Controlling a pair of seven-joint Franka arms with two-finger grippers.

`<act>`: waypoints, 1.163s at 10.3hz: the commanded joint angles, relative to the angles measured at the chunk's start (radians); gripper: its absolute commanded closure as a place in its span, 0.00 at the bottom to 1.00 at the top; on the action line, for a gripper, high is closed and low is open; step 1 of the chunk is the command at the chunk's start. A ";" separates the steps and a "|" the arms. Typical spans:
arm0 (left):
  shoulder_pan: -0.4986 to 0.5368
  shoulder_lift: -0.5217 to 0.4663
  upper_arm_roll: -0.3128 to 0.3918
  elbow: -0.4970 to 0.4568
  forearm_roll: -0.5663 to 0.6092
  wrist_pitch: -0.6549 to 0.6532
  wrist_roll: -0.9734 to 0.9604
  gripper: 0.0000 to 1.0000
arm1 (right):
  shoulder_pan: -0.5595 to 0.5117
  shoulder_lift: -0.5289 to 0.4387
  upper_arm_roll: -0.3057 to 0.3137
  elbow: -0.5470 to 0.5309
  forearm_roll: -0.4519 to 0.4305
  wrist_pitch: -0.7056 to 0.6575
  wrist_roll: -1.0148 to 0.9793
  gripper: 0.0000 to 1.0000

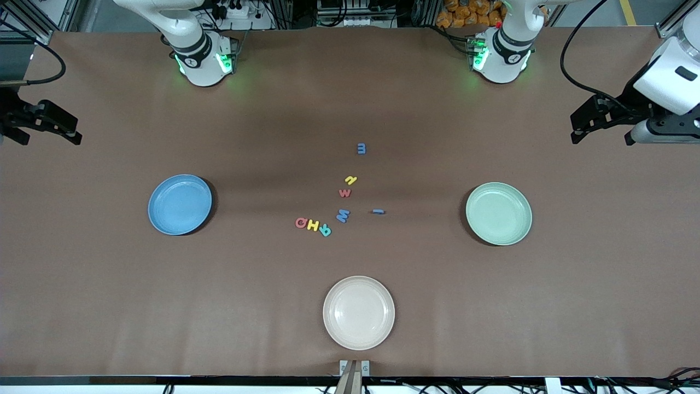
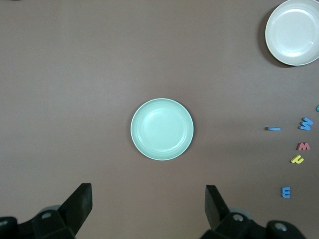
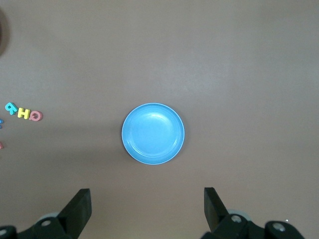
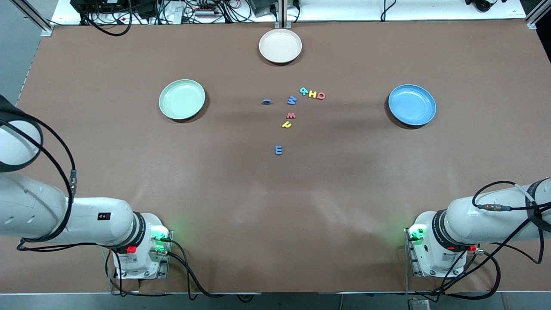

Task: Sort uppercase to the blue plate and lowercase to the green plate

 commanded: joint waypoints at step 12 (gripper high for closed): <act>-0.008 0.076 -0.002 0.000 -0.027 0.023 -0.004 0.00 | -0.024 -0.007 0.020 0.001 0.002 -0.017 0.013 0.00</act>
